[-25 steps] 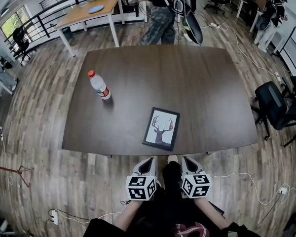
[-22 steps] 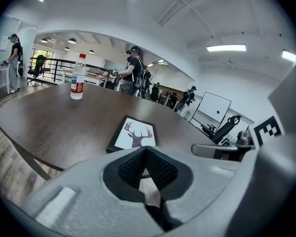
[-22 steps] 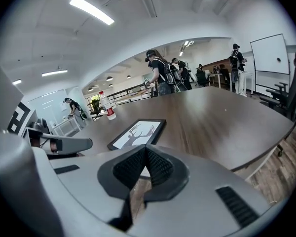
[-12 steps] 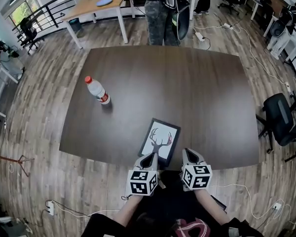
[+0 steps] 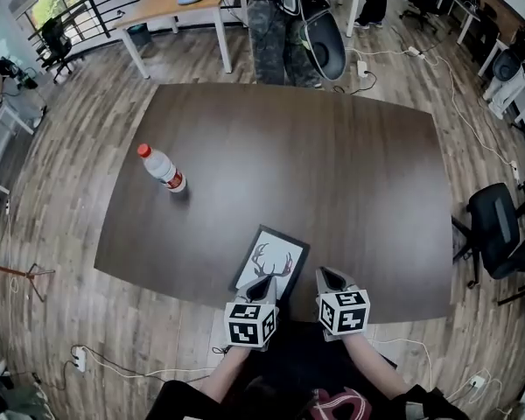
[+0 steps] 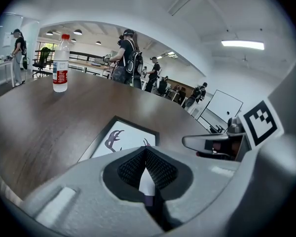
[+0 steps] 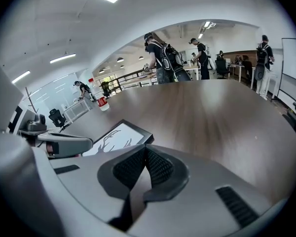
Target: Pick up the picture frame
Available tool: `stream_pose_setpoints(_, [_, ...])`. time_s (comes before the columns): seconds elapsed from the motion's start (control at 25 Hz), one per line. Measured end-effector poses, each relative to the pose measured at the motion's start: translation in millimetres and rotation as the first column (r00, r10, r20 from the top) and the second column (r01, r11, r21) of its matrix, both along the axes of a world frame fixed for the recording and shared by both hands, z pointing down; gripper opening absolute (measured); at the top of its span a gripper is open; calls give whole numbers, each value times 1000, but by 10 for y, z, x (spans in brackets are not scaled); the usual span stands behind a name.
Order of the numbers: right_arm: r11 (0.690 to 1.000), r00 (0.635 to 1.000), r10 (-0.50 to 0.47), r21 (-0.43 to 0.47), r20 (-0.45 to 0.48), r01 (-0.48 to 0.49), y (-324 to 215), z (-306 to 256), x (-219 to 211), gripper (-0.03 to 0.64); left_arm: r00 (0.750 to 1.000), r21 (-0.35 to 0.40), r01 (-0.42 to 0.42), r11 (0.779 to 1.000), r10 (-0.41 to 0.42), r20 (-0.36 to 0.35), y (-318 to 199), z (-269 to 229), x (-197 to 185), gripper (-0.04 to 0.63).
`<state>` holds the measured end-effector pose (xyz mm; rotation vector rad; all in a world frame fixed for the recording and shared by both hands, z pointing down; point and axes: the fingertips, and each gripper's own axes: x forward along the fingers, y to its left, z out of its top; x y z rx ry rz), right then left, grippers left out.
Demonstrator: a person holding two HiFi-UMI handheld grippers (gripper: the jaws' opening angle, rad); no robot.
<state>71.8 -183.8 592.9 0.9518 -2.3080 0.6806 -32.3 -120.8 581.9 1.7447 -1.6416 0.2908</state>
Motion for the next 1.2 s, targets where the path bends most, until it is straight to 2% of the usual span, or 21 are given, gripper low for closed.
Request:
stream_pose_setpoints(0.28, [999,1000,24,-39,-2,-24,22,81,-125,5,999,5,22,1000,-22,26,-102,-32,-216,9])
stream_pose_setpoints(0.4, [998,999,53,-40,-1,-53,45,62,-234,5,1000,-4,-5,1000,5,27,-117,-25,-341,9])
stream_pose_setpoints(0.6, [986,987,160,-48,-14,-161,137,64,-272,5,998,-27,-62,998,62,21,-102,-4,-561,9])
stream_pose_setpoints(0.8, [967,969,247,-59,-28,-248,266,77,-332,6,993,-84,-105,991,109,41,-59,70,-802,9])
stream_pose_setpoints(0.96, [953,955,295,-61,-42,-297,327,106,-363,30,988,-110,-142,984,147,43,-64,132,-866,9])
stream_pose_setpoints(1.2, [935,936,346,-62,-63,-349,308,135,-288,41,986,-116,-152,981,159,53,-130,187,-880,10])
